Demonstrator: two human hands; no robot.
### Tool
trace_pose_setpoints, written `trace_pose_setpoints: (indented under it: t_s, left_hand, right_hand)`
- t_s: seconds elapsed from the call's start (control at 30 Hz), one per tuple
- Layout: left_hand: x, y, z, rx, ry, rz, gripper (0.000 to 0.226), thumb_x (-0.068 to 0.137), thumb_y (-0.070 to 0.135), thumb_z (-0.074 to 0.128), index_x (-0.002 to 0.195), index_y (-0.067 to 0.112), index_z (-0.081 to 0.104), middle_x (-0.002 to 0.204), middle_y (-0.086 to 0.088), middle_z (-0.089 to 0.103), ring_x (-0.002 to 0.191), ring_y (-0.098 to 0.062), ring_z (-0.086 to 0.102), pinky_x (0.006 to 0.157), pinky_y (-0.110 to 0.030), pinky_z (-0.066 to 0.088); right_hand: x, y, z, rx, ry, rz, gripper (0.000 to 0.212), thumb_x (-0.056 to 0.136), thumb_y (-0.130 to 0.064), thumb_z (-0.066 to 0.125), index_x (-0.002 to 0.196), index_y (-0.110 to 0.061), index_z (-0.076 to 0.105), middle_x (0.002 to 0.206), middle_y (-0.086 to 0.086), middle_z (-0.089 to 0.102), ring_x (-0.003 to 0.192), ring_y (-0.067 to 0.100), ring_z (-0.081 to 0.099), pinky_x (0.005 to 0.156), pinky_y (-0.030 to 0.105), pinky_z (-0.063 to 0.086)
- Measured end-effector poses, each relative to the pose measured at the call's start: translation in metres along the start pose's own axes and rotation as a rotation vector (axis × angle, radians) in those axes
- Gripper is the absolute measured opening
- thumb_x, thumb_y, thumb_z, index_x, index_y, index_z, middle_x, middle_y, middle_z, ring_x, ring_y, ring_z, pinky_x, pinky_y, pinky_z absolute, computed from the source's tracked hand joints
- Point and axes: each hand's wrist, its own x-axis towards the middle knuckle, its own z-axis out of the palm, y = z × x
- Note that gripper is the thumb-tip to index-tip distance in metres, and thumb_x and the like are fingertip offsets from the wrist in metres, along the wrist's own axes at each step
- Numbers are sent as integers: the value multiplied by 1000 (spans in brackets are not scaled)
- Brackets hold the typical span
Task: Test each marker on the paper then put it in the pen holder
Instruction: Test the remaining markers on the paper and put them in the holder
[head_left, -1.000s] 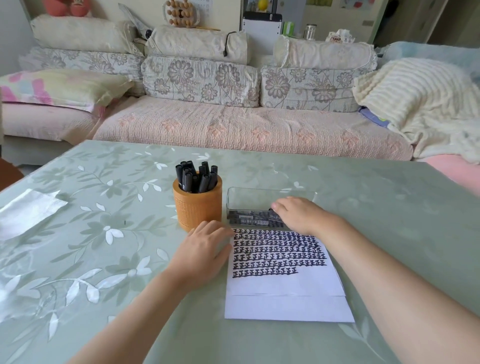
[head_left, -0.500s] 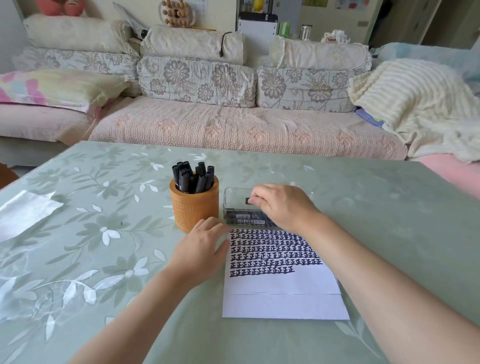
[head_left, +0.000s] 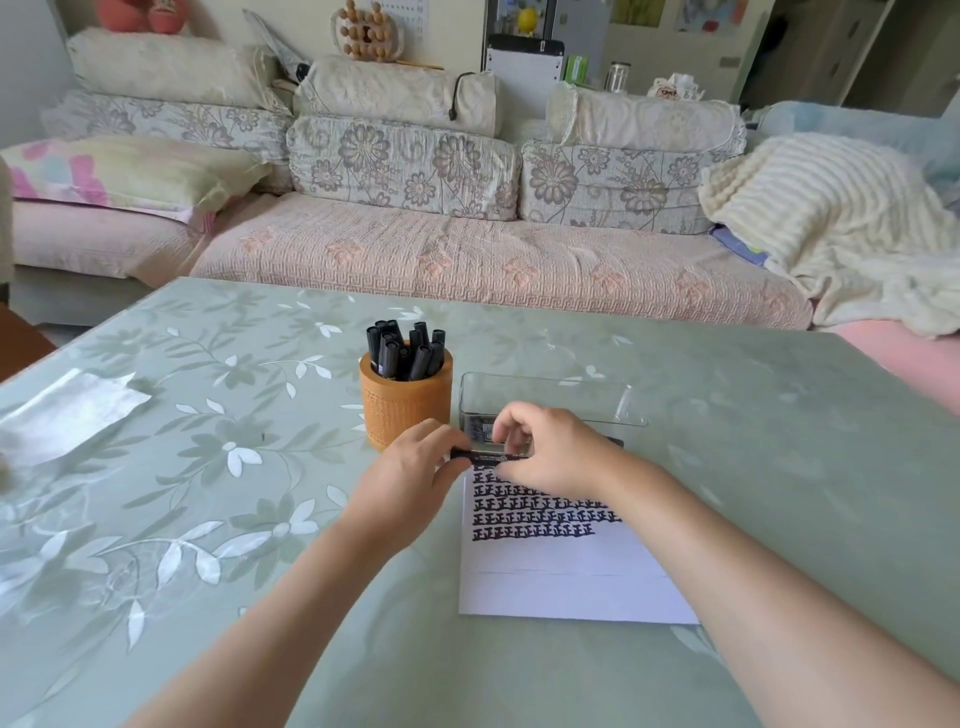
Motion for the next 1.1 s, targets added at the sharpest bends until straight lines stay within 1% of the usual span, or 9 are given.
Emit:
trace_pose_setpoints:
  t_s: [0.13, 0.27, 0.33, 0.5, 0.63, 0.8, 0.9, 1.0, 1.1]
  left_hand:
    - [1, -4, -7, 25, 16, -48, 9, 94, 26, 59, 102, 26, 63, 90, 13, 53, 79, -7, 53, 66, -30, 49]
    - [-1, -4, -9, 42, -27, -76, 9, 95, 28, 56, 101, 28, 62, 89, 16, 55, 81, -7, 54, 69, -31, 50]
    - [-2, -2, -10, 31, -52, -32, 5, 93, 28, 58, 96, 27, 62, 87, 16, 58, 82, -6, 56, 69, -33, 51]
    - [-4, 15, -8, 17, -101, 58, 11, 90, 37, 61, 91, 27, 68, 82, 18, 60, 78, -1, 57, 68, -31, 52]
    - [-2, 26, -11, 13, 33, 33, 12, 91, 35, 59, 91, 25, 64, 84, 16, 59, 76, -2, 56, 64, -31, 53]
    - [-3, 40, -11, 12, 74, 87, 28, 91, 23, 61, 119, 23, 56, 109, 10, 55, 99, -10, 55, 79, -28, 51]
    - [-6, 49, -5, 84, -12, 213, 31, 91, 19, 63, 122, 22, 60, 112, 8, 58, 105, -13, 55, 82, -28, 50]
    - [-8, 57, 1, 140, -37, 267, 20, 89, 19, 65, 109, 21, 65, 94, 7, 60, 88, -15, 57, 70, -27, 48]
    - [-8, 61, 3, 194, -48, 293, 17, 86, 21, 70, 102, 18, 65, 87, 7, 60, 81, -16, 58, 65, -23, 43]
  right_hand:
    - [-1, 13, -2, 41, 25, 57, 21, 74, -23, 75, 87, -33, 61, 89, -10, 64, 79, 3, 58, 79, 29, 52]
    - [-5, 7, -7, 376, 45, 114, 16, 78, -8, 75, 88, -19, 68, 70, 2, 64, 48, 14, 53, 47, 29, 48]
    - [-7, 3, -9, 606, 55, 124, 14, 82, -2, 74, 92, -10, 69, 62, 8, 61, 45, 17, 52, 45, 27, 47]
    - [-13, -9, 3, 879, 112, 116, 7, 94, -10, 62, 97, -12, 68, 84, 4, 68, 74, 16, 65, 73, 38, 60]
    - [-26, -8, 6, 670, 100, 90, 12, 103, -19, 46, 101, -17, 58, 80, 5, 61, 67, 24, 64, 72, 40, 56]
    - [-48, -1, 1, 180, 42, 90, 22, 103, -39, 40, 116, -45, 55, 64, 2, 51, 55, 16, 54, 58, 31, 39]
    - [-58, 0, -3, 76, 12, 65, 20, 100, -43, 44, 108, -39, 62, 80, 8, 62, 74, 24, 59, 66, 39, 45]
    - [-68, 2, -9, 50, -28, 68, 24, 99, -42, 50, 84, -26, 61, 71, 0, 54, 64, 17, 49, 60, 36, 37]
    - [-75, 7, -14, 34, -59, 62, 23, 98, -39, 53, 80, -27, 59, 70, -4, 53, 61, 12, 46, 60, 32, 35]
